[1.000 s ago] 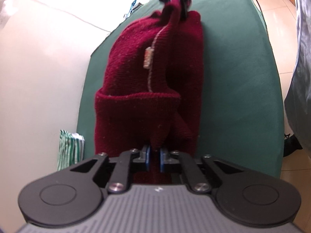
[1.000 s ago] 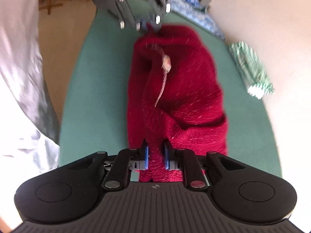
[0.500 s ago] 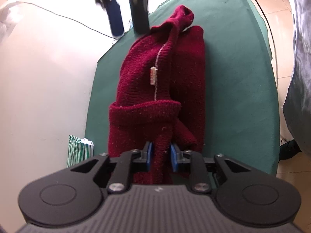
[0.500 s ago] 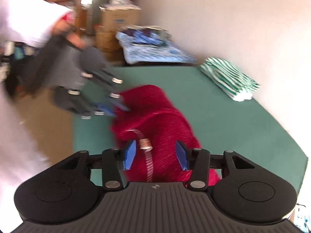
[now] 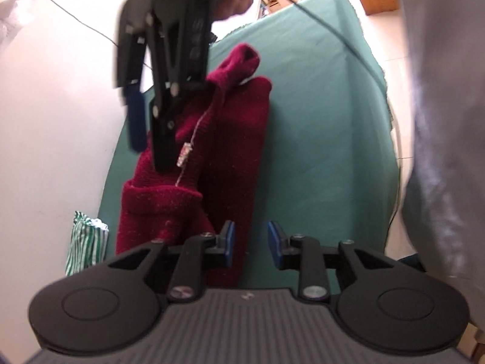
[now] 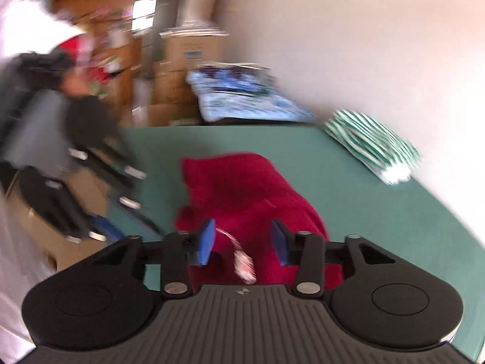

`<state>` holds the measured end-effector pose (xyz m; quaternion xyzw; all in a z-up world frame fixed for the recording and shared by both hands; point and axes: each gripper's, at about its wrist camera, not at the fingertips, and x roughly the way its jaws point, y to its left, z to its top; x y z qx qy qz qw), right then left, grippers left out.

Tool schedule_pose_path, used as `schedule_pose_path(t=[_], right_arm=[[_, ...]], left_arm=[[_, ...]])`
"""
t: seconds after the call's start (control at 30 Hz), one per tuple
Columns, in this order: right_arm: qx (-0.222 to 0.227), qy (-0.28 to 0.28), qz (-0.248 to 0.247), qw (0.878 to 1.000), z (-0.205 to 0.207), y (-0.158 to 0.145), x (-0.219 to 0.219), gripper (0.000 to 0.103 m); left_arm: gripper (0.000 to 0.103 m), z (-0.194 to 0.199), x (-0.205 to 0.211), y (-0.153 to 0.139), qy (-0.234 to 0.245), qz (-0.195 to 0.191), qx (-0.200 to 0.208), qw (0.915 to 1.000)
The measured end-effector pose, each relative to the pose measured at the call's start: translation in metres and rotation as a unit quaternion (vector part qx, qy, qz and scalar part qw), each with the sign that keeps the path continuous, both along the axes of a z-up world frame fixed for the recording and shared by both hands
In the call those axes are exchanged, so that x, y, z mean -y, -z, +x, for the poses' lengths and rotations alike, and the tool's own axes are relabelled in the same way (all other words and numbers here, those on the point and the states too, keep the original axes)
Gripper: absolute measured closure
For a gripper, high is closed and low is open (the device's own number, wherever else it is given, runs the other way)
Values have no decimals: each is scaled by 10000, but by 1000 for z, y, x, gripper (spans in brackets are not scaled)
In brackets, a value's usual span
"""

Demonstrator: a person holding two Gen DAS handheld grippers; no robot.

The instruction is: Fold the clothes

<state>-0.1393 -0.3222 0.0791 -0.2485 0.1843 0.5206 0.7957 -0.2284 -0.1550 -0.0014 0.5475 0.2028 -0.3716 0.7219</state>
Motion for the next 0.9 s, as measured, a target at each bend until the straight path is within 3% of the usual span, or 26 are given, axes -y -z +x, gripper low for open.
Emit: schedule_pose_path(t=[0.07, 0.2, 0.27, 0.33, 0.5, 0.6, 0.7, 0.8, 0.87, 0.9], right_arm=[[130, -286, -213, 9993, -2, 3, -18, 57], [-118, -138, -583, 9981, 10, 16, -42, 65], [-277, -79, -505, 9983, 12, 14, -40, 87], [-401, -68, -379, 9985, 11, 8, -36, 92], [-584, -73, -189, 9981, 10, 0, -33, 93], [-713, -97, -117, 9973, 14, 0, -36, 93], [-750, -140, -314, 9966, 11, 9, -39, 93], [-738, -37, -519, 9959, 13, 27, -44, 93], [-771, 63, -645, 9949, 19, 41, -48, 93], [-749, 69, -691, 9948, 20, 45, -50, 93]], left_arm=[[72, 8, -1, 5, -101, -5, 30, 9999], [70, 16, -4, 11, -142, 12, 142, 9998], [70, 22, -6, 15, -248, 69, 264, 9993], [69, 32, -12, 17, -508, 55, 316, 9982], [68, 54, -27, 14, -967, -234, 158, 9949], [68, 69, -30, 10, -1222, -613, -110, 9905], [68, 94, -42, 3, -1639, -1347, -736, 9745], [68, 114, -59, 2, -2025, -2065, -1257, 9490], [66, 119, -67, 4, -2265, -2398, -1501, 9320], [65, 117, -70, 3, -2321, -2431, -1578, 9285]])
